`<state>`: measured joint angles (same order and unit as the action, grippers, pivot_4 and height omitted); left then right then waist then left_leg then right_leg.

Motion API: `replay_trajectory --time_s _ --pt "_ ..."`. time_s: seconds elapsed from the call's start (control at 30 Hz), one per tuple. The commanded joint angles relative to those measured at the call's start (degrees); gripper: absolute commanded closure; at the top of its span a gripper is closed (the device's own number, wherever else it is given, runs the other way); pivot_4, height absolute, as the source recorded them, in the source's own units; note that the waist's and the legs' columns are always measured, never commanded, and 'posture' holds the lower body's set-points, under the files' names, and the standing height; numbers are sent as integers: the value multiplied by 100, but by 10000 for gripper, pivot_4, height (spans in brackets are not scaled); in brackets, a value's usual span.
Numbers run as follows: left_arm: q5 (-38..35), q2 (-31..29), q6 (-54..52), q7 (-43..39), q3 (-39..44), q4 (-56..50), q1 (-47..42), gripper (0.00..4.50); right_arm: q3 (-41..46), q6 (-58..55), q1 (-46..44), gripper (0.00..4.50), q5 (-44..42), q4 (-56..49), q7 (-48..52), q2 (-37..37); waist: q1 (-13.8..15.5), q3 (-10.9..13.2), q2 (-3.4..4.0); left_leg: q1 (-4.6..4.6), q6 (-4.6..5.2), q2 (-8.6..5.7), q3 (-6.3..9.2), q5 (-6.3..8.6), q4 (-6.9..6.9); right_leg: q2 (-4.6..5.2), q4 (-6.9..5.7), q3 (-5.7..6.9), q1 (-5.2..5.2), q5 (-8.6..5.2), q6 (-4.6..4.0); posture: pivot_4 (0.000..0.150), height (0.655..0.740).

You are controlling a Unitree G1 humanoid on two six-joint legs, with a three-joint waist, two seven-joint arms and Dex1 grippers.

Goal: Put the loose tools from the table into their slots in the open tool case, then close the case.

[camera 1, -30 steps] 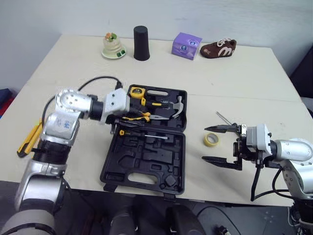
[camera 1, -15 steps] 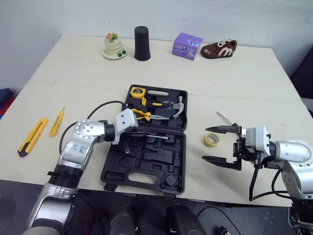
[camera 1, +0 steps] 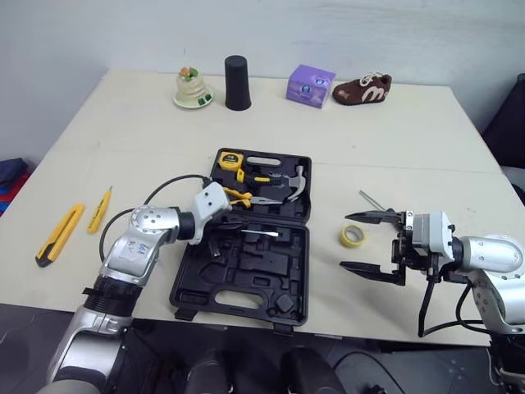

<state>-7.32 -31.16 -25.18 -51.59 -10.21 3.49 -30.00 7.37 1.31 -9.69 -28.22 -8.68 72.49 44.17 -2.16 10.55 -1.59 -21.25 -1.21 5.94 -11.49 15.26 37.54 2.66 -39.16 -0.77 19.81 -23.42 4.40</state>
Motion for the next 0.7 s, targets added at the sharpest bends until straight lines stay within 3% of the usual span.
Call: replay_trajectory --time_s 0.03,0.13,0.3,0.47,0.57,0.7 --pt "414 63 -329 162 -537 462 457 44600 231 116 53 0 -33 -52 -69 36 0 -50 17 31 -3 3 4 2 -25 3 31 3 -36 0 -1 1500 7400" --pt "429 114 -233 221 -596 470 508 44600 266 153 54 0 -15 1 -127 15 36 -117 42 29 -4 12 5 5 -42 1 57 4 -39 0 -1 1500 7400" --pt "-130 220 1173 81 154 272 374 44600 603 23 -3 0 -160 203 -535 -77 49 -122 38 23 -1 17 5 8 -41 6 65 3 -38 1 0 1500 7400" --pt "-574 -357 1685 -305 973 9 348 44600 1235 115 124 0 -143 911 -643 93 37 -93 13 -5 -5 26 4 8 -43 -1 66 5 -11 1 -3 1500 7400" --pt "-1244 -1128 1275 -460 2309 -402 1012 34965 2061 500 278 0 206 2094 -1119 412 -3 -90 17 -7 -12 32 1 12 -55 -3 86 4 -10 1 -3 1500 7400" --pt "-1489 -1592 1108 -112 3895 -348 2138 16508 2647 995 480 0 495 3050 -1472 754 -78 -79 26 -7 -10 28 -10 24 -86 4 131 -2 -9 0 -2 1500 7400"
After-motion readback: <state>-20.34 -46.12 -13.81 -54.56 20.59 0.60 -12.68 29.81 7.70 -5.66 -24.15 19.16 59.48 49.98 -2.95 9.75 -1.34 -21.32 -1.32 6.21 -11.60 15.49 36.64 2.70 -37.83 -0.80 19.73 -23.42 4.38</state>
